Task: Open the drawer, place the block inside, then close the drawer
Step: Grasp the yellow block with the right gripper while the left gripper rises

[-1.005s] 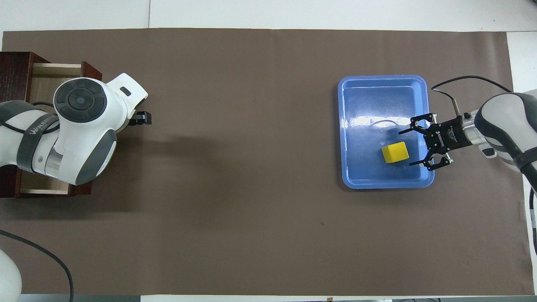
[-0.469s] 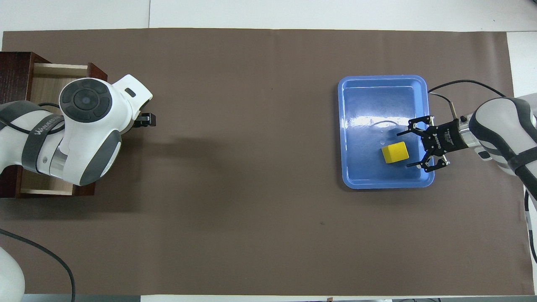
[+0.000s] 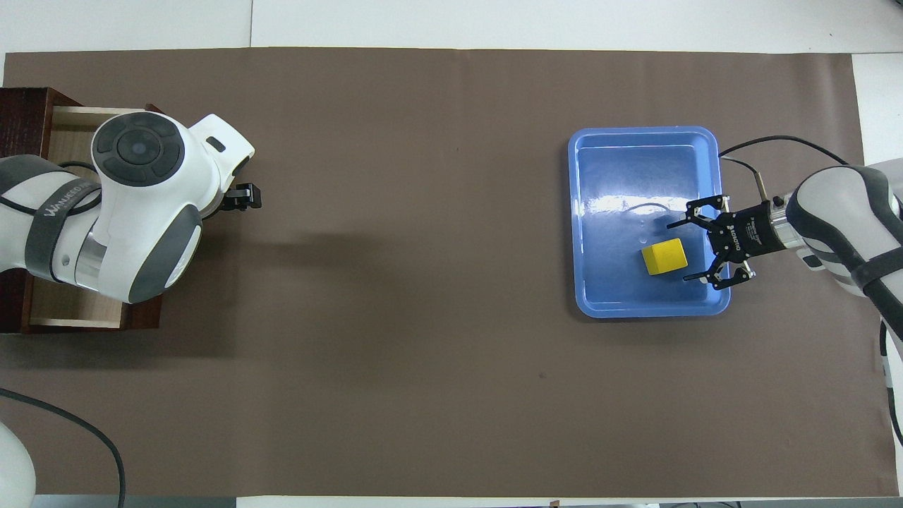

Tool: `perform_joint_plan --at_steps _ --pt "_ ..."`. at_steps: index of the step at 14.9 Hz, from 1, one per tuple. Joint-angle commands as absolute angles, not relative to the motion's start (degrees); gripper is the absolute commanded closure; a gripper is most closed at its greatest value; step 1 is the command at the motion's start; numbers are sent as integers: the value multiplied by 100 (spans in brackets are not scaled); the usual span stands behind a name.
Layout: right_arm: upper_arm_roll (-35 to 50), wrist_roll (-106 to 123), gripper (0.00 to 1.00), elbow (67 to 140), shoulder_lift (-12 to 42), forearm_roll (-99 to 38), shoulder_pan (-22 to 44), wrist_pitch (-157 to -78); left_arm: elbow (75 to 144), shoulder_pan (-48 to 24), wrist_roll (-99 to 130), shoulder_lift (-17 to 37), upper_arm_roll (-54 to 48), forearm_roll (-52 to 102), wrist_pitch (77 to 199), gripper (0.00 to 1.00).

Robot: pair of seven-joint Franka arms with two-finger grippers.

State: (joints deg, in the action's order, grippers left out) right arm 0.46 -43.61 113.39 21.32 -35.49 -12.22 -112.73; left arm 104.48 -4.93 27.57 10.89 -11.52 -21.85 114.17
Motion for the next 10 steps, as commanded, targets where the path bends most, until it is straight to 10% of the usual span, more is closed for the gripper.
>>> perform_joint_plan --at_steps 1,10 --pt "62 -4175 0 11558 2013 -3771 -1169 -11487 9890 -510 2830 1213 -1151 -1892 10874 0" --pt "62 -4175 1 11663 1995 -3788 -1151 -11637 8947 -483 5040 1230 -1169 -106 9818 0"
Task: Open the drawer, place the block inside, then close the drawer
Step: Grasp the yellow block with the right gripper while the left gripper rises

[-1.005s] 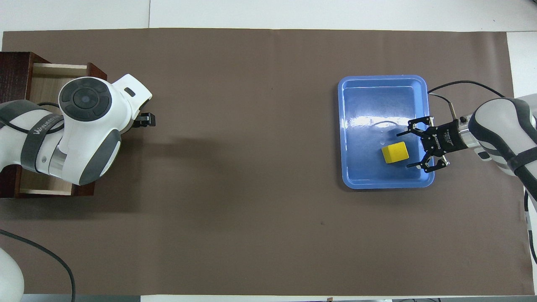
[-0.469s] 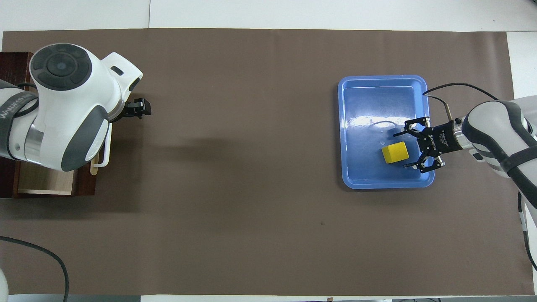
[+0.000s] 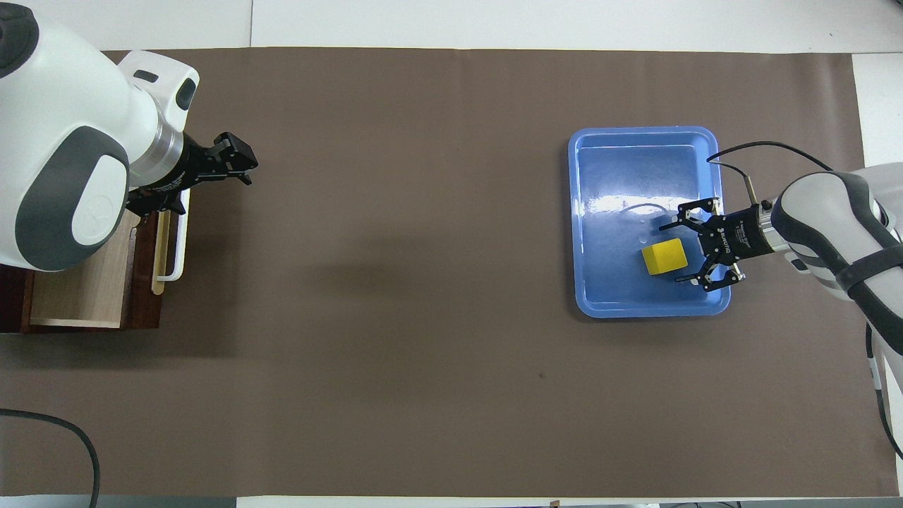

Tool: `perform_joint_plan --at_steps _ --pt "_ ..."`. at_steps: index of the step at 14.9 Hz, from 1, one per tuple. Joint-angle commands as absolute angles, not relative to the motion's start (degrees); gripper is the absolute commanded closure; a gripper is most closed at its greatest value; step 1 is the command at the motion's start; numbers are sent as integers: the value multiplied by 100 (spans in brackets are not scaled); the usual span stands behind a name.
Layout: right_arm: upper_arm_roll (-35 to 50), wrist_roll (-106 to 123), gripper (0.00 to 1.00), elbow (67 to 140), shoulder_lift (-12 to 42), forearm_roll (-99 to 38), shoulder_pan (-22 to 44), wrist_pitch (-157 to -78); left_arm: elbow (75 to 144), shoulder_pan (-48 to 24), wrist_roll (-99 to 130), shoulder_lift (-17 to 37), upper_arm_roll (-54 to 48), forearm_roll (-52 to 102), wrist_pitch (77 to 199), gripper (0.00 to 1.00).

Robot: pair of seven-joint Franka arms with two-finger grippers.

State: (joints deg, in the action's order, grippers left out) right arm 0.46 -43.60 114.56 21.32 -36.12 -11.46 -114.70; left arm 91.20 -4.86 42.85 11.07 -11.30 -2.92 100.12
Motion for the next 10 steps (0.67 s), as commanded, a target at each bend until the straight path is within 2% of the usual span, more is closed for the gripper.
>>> perform_joint_plan --at_steps 1,6,10 --pt "62 -4175 1 11680 1995 -3788 -1151 -11637 8947 -492 5515 1230 -1169 51 9791 0" --pt "62 -4166 6 11689 1995 -3788 -1143 -11654 8947 -492 6635 1222 -1484 132 9730 0" --pt "62 -4140 19 11742 1978 -3788 -1160 -11690 8939 -492 8039 1222 -1591 132 9843 0"
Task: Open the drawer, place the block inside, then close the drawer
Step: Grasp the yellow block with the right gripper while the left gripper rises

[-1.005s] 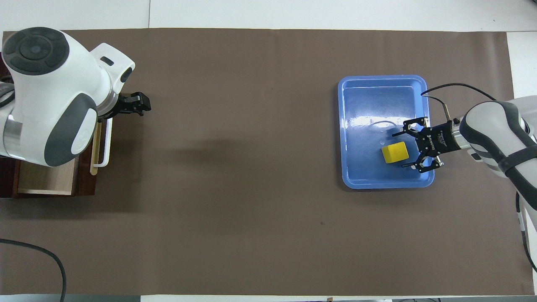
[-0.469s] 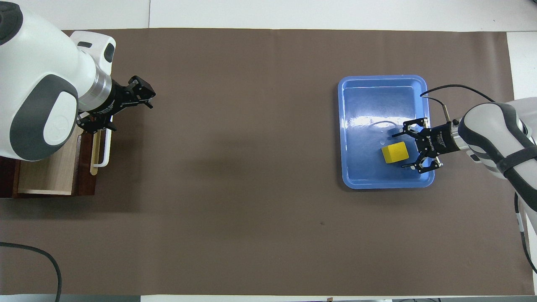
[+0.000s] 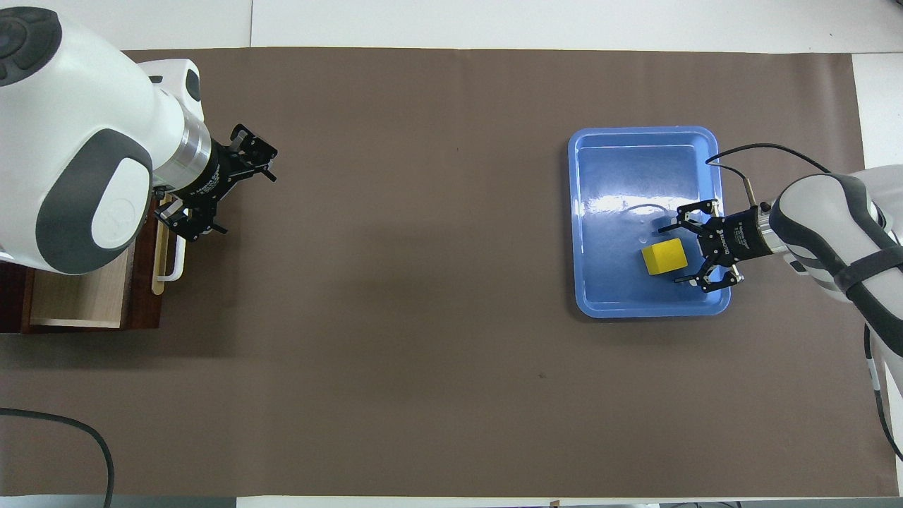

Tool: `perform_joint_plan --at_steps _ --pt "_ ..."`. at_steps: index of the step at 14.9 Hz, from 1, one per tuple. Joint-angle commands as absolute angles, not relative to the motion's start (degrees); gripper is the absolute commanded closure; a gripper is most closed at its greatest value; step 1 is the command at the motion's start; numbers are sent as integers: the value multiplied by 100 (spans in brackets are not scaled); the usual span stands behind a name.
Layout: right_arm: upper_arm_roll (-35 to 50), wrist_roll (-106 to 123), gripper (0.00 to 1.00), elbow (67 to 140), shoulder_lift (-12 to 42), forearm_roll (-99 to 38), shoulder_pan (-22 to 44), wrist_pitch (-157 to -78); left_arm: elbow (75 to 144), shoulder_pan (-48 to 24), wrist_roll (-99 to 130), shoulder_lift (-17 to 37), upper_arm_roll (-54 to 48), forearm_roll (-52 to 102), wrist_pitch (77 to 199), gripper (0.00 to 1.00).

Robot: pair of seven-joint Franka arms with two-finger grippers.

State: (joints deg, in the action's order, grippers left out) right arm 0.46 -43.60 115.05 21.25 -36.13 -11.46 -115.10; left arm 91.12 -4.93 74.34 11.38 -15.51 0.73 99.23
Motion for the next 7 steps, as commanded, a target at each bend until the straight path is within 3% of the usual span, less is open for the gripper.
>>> perform_joint_plan --at_steps 1,2,5,7 --pt "62 -4122 26 11760 1969 -3788 -1160 -11689 8938 -492 8268 1222 -1652 132 9852 0" --pt "62 -4122 33 11760 1969 -3788 -1169 -11689 8956 -492 8488 1213 -1731 132 9853 0" --pt "62 -4070 78 11733 1969 -3788 -1204 -11602 8956 -492 8710 1213 -1810 132 9853 0" --pt "53 -3929 99 11716 1969 -3788 -1204 -11575 8974 -492 8719 1213 -1846 132 9853 0"
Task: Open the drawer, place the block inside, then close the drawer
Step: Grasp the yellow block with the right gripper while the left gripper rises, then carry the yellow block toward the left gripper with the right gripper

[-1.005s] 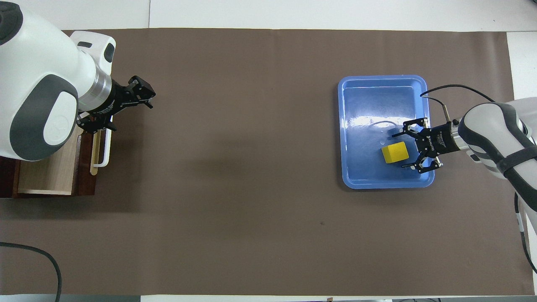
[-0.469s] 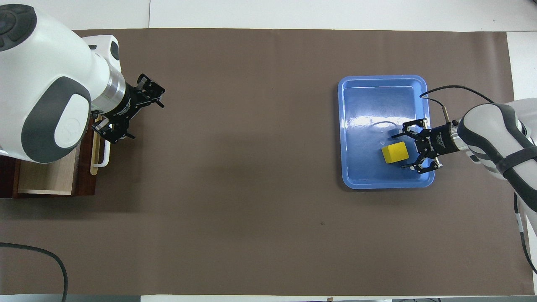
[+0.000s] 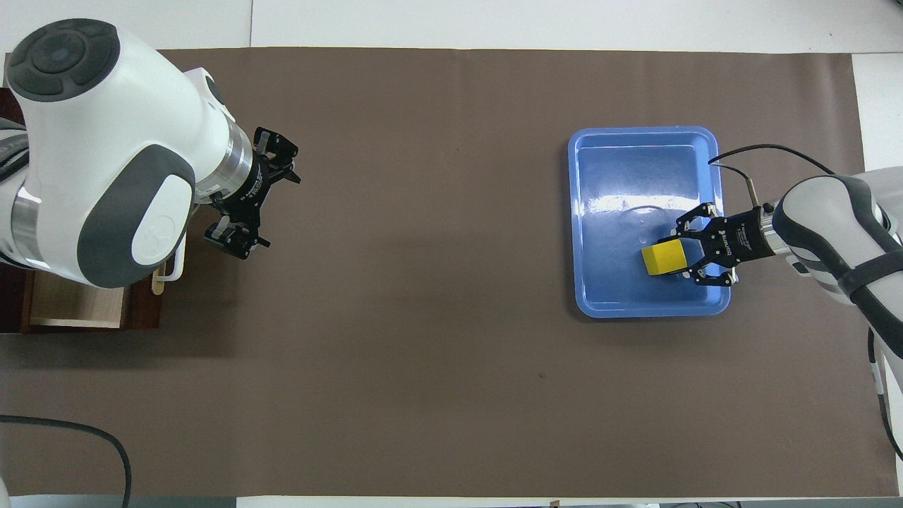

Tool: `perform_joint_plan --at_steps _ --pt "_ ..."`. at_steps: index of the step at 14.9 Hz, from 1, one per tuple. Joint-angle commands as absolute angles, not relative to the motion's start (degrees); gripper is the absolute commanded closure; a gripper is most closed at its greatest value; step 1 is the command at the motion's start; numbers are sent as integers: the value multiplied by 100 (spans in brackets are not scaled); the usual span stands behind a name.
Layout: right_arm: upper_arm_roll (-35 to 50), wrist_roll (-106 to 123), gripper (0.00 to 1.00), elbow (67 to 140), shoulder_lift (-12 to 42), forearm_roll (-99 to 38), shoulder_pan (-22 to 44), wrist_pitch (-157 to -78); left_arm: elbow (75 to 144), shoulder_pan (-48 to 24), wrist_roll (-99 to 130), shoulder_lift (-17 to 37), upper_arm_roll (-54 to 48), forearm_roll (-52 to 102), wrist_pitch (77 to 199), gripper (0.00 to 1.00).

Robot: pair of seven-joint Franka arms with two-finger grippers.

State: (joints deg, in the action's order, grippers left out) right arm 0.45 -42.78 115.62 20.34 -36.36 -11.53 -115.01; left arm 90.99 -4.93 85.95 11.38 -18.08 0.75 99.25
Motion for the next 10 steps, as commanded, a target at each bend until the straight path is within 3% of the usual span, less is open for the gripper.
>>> perform_joint_plan --at_steps 1,10 --pt "53 -3903 100 11698 1969 -3788 -1213 -11549 8974 -492 8727 1213 -1854 132 9853 0" --pt "70 -4444 100 10820 1969 -3771 -1143 -10819 8947 -501 9544 1213 -2004 114 10020 0"
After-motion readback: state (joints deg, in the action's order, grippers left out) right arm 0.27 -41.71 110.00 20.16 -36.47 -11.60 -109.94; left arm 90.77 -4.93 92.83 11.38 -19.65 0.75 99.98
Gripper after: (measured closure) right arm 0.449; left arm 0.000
